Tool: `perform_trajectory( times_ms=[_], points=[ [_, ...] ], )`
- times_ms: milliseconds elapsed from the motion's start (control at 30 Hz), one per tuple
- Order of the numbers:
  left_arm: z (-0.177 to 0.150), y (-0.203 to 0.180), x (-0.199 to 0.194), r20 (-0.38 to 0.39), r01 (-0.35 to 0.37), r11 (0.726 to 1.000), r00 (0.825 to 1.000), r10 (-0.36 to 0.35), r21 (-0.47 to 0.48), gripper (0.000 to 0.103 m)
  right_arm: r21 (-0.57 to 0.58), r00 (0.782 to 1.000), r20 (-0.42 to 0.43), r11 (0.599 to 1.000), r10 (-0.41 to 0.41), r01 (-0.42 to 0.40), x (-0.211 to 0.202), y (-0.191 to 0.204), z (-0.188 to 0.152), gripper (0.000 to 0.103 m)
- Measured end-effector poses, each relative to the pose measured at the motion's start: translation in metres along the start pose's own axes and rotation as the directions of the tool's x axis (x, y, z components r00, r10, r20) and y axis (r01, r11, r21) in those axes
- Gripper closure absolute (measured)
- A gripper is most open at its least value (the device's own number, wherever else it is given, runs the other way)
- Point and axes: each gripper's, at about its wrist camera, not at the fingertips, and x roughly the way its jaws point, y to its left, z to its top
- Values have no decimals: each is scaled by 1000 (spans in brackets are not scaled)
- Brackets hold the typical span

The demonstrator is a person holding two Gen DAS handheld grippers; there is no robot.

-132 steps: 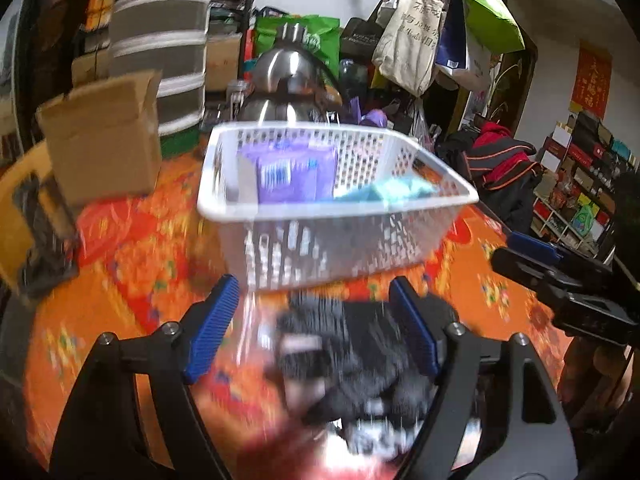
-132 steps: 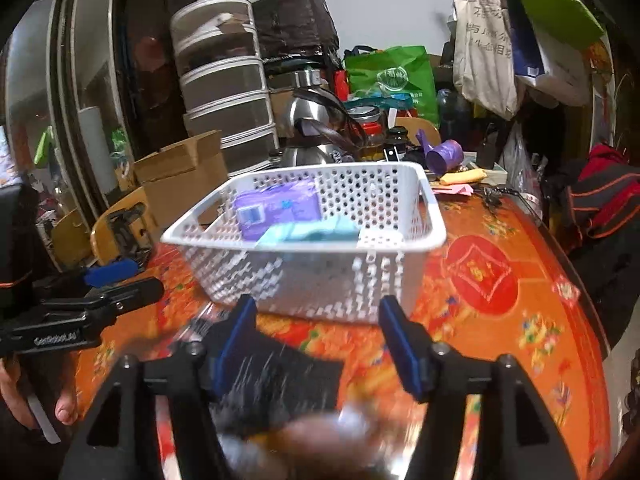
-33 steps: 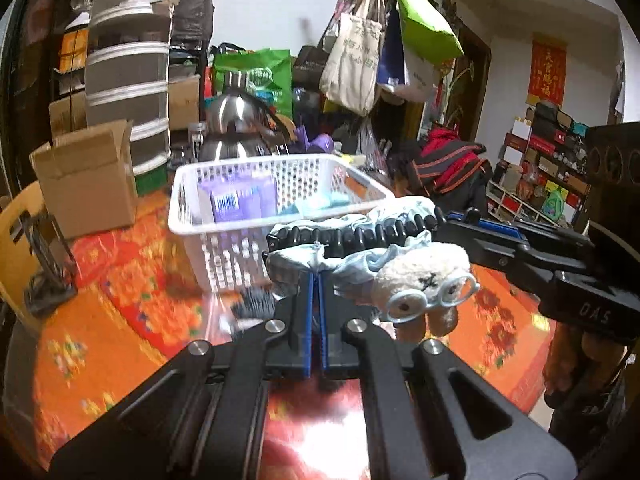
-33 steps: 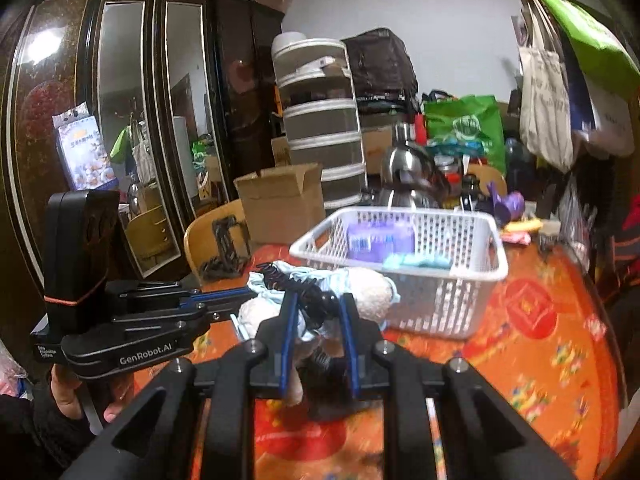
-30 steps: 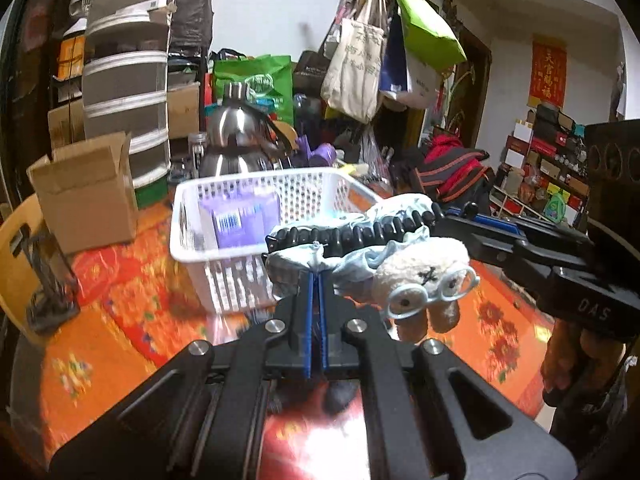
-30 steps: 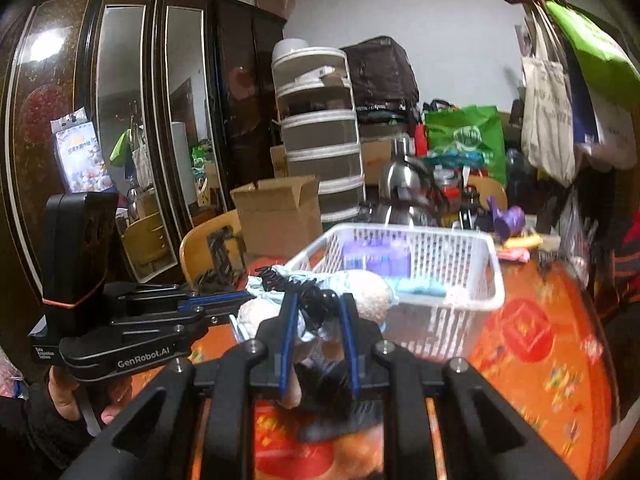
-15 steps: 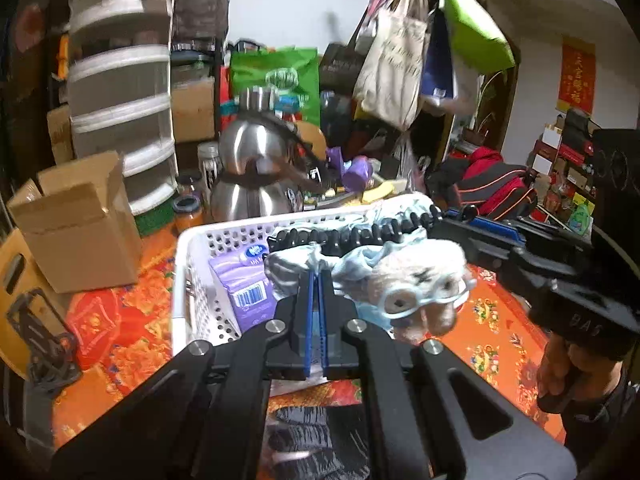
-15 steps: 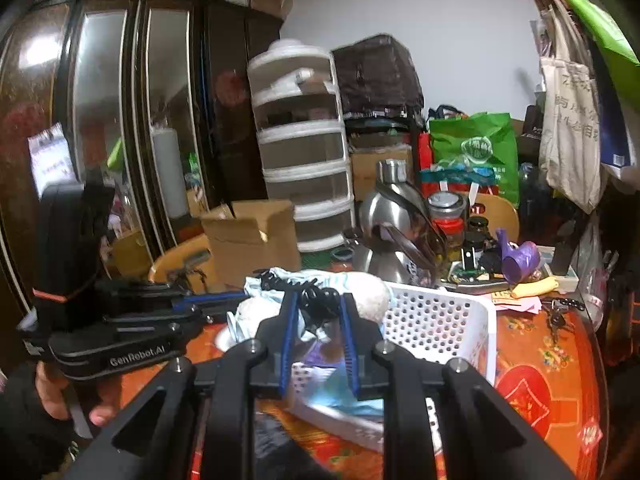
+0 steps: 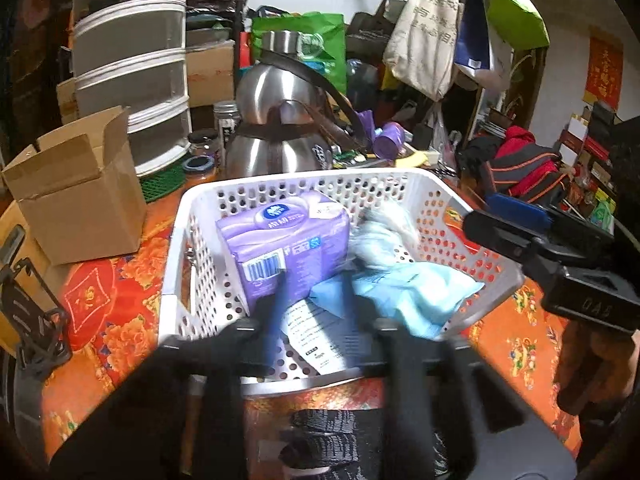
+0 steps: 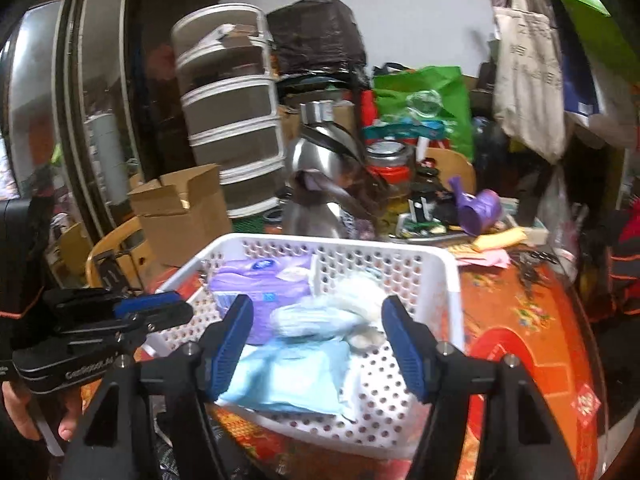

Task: Organize soft objects
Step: 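Move both tools back down to the black knit gloves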

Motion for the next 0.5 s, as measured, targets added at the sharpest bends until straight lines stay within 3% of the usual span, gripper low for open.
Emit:
perform_trajectory(
  times_ms=[33, 200, 300, 500],
  points=[
    [-2, 0, -2, 10, -5, 1000, 1000, 5, 0, 40, 6, 1000, -1, 1000, -10, 10, -3, 0, -1, 35],
    [-10, -1, -15, 36, -7, 1000, 999, 7, 11, 38, -2, 999, -14, 999, -45, 45, -20, 11, -13, 30],
    [-21, 3, -34, 59, -4, 1000, 998, 3, 18, 28, 21, 999, 0, 999, -36, 36, -44, 17, -26, 29],
    [-73, 15, -85, 64, -16, 1000, 998, 15, 12, 20, 82, 1000, -3, 996, -26, 26, -89, 26, -77, 13]
  ],
)
